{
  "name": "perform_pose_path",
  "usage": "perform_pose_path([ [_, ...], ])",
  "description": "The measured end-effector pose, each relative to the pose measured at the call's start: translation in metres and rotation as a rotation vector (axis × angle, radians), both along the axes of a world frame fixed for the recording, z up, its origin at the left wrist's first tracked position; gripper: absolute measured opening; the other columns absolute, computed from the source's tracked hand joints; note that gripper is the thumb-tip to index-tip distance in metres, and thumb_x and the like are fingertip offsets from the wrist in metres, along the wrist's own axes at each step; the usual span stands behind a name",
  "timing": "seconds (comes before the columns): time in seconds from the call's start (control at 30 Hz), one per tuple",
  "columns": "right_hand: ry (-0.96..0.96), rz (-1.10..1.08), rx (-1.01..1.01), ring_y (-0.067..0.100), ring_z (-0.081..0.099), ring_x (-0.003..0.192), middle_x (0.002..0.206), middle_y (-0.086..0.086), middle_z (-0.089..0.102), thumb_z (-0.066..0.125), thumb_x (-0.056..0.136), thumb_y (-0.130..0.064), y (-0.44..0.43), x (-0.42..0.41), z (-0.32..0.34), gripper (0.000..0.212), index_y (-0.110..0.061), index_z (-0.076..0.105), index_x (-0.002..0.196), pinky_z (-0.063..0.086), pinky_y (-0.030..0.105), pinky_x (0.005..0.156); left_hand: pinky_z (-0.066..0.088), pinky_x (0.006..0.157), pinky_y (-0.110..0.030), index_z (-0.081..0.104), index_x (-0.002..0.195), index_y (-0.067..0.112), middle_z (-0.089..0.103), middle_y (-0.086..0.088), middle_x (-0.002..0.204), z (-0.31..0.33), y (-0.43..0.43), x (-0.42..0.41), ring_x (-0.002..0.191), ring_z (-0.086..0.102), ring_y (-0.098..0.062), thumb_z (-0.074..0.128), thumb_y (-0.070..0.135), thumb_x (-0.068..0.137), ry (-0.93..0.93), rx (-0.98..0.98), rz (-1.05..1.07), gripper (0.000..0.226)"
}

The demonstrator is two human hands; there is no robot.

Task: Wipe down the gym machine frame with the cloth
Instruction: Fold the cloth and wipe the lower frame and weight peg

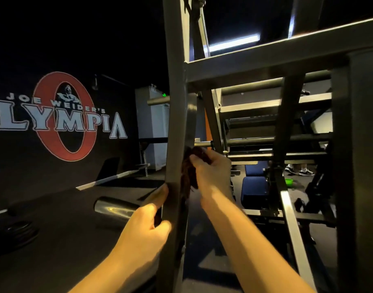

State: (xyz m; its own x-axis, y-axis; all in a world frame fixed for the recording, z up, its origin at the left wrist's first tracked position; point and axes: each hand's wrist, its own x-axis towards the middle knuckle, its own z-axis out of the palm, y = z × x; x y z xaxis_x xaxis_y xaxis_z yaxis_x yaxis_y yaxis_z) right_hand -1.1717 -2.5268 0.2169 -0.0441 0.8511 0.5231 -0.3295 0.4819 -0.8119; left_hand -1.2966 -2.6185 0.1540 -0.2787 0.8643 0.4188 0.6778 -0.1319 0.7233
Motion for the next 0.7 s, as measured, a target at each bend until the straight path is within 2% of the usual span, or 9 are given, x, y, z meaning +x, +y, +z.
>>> perform_pose_path([
  [0.13, 0.243, 0.117, -0.095, 0.014, 0.072, 0.079, 0.079, -0.004, 0.071, 0.072, 0.092, -0.007, 0.009, 0.002, 0.071, 0.022, -0.024, 0.064, 0.080, 0.059, 0.032, 0.074, 0.035, 0.044, -0.017, 0.058, 0.090, 0.020, 0.048, 0.006, 0.046, 0.009, -0.008, 0.002, 0.042, 0.047, -0.003, 0.062, 0.008, 0.096, 0.021, -0.026, 0.014, 0.015],
  [0.23, 0.417, 0.301, -0.191, 0.024, 0.074, 0.086, 0.091, 0.007, 0.074, 0.076, 0.090, -0.012, 0.006, 0.005, 0.106, 0.010, -0.013, 0.067, 0.094, 0.061, 0.040, 0.081, 0.039, 0.047, -0.014, 0.048, 0.087, 0.029, 0.057, 0.003, 0.072, 0.020, -0.012, 0.010, 0.055, 0.055, -0.008, 0.062, 0.012, 0.099, 0.110, -0.099, 0.078, 0.025],
  [0.3, 0.496, 0.424, -0.209, 0.023, 0.072, 0.080, 0.083, 0.007, 0.073, 0.070, 0.094, -0.010, 0.003, 0.008, 0.115, 0.005, -0.010, 0.067, 0.090, 0.061, 0.038, 0.086, 0.039, 0.051, -0.013, 0.045, 0.086, 0.030, 0.055, 0.005, 0.086, 0.030, -0.018, 0.014, 0.067, 0.058, -0.009, 0.063, 0.021, 0.099, 0.170, -0.146, 0.151, 0.024],
  [0.37, 0.555, 0.507, -0.216, 0.023, 0.069, 0.075, 0.081, 0.010, 0.069, 0.064, 0.097, -0.005, 0.004, 0.013, 0.116, 0.012, -0.006, 0.064, 0.086, 0.063, 0.032, 0.066, 0.042, 0.061, -0.010, 0.055, 0.099, 0.034, 0.058, 0.016, 0.095, 0.046, -0.023, 0.020, 0.077, 0.061, -0.002, 0.064, 0.019, 0.097, 0.184, 0.052, 0.122, 0.018],
  [0.4, 0.547, 0.508, -0.217, 0.025, 0.068, 0.078, 0.084, 0.012, 0.068, 0.062, 0.097, -0.001, 0.004, 0.016, 0.117, 0.012, -0.005, 0.063, 0.086, 0.062, 0.030, 0.058, 0.044, 0.072, -0.010, 0.060, 0.109, 0.035, 0.061, 0.019, 0.101, 0.056, -0.022, 0.022, 0.087, 0.061, 0.002, 0.064, 0.017, 0.096, 0.147, 0.225, 0.102, 0.022],
  [0.47, 0.467, 0.489, -0.207, 0.029, 0.069, 0.088, 0.089, 0.015, 0.068, 0.062, 0.096, 0.001, 0.007, 0.026, 0.118, 0.012, -0.005, 0.063, 0.086, 0.061, 0.032, 0.065, 0.050, 0.093, -0.024, 0.070, 0.118, 0.026, 0.070, 0.014, 0.110, 0.086, -0.012, 0.032, 0.106, 0.064, -0.003, 0.064, 0.018, 0.098, -0.028, 0.482, 0.048, 0.023],
  [0.5, 0.419, 0.478, -0.199, 0.029, 0.070, 0.090, 0.092, 0.015, 0.070, 0.062, 0.095, 0.001, 0.007, 0.031, 0.119, 0.010, -0.005, 0.063, 0.087, 0.061, 0.034, 0.074, 0.052, 0.095, -0.031, 0.073, 0.113, 0.025, 0.074, 0.010, 0.107, 0.104, -0.005, 0.041, 0.108, 0.066, -0.010, 0.062, 0.021, 0.100, -0.168, 0.507, -0.006, 0.018],
  [0.6, 0.308, 0.471, -0.153, 0.024, 0.071, 0.094, 0.111, 0.017, 0.071, 0.060, 0.097, -0.005, 0.009, 0.047, 0.121, 0.011, -0.001, 0.066, 0.105, 0.058, 0.031, 0.086, 0.056, 0.082, -0.030, 0.070, 0.094, 0.020, 0.077, 0.000, 0.091, 0.156, 0.015, 0.072, 0.096, 0.073, -0.019, 0.053, 0.031, 0.106, -0.689, 0.382, -0.284, 0.024],
  [0.7, 0.188, 0.482, -0.066, 0.018, 0.068, 0.101, 0.130, 0.016, 0.066, 0.052, 0.104, -0.018, 0.007, 0.058, 0.123, 0.024, -0.005, 0.061, 0.121, 0.055, 0.025, 0.082, 0.056, 0.081, -0.034, 0.067, 0.109, 0.013, 0.075, -0.010, 0.108, 0.181, 0.029, 0.090, 0.103, 0.071, -0.024, 0.042, 0.042, 0.109, -0.932, 0.284, -0.418, 0.038],
])
